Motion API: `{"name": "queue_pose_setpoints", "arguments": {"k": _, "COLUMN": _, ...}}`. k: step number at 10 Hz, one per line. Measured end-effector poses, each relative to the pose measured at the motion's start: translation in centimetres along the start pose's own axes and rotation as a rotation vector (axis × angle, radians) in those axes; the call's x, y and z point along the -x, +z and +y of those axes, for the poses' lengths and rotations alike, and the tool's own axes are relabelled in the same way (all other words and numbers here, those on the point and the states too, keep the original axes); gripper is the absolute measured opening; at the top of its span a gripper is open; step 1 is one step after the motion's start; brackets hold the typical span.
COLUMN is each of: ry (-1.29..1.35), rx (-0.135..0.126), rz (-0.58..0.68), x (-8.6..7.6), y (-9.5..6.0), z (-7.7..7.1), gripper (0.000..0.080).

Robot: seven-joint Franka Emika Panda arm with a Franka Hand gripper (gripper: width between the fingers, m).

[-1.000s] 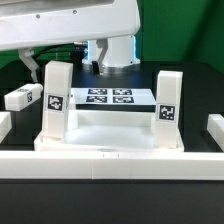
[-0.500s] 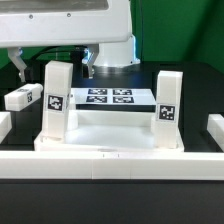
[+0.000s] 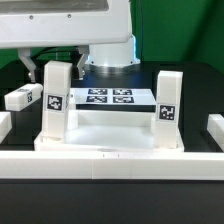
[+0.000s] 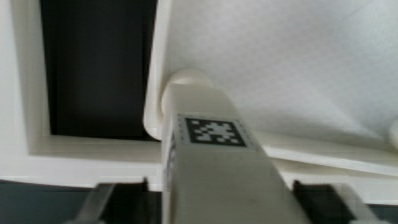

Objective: Assemble desk

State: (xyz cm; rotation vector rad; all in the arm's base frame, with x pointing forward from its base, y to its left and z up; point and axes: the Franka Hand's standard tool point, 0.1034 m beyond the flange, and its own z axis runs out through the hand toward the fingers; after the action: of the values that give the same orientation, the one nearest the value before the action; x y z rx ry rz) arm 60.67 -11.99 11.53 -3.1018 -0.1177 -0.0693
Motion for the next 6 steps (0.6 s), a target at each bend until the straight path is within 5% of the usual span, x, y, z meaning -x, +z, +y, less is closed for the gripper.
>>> {"name": "queue_pose_setpoints", "arguments": {"k": 1, "ry": -0.001, "rx": 0.000, "rz": 0.000, "x": 0.00, "y": 0.02, "z": -0.04, "gripper": 0.0289}}
{"name": "queue_pose_setpoints", "arguments": {"k": 6, "ry": 0.033, "rx": -0.001, "rz": 0.000, "x": 0.01, "y": 0.04, "z": -0.06, "gripper": 0.0289}}
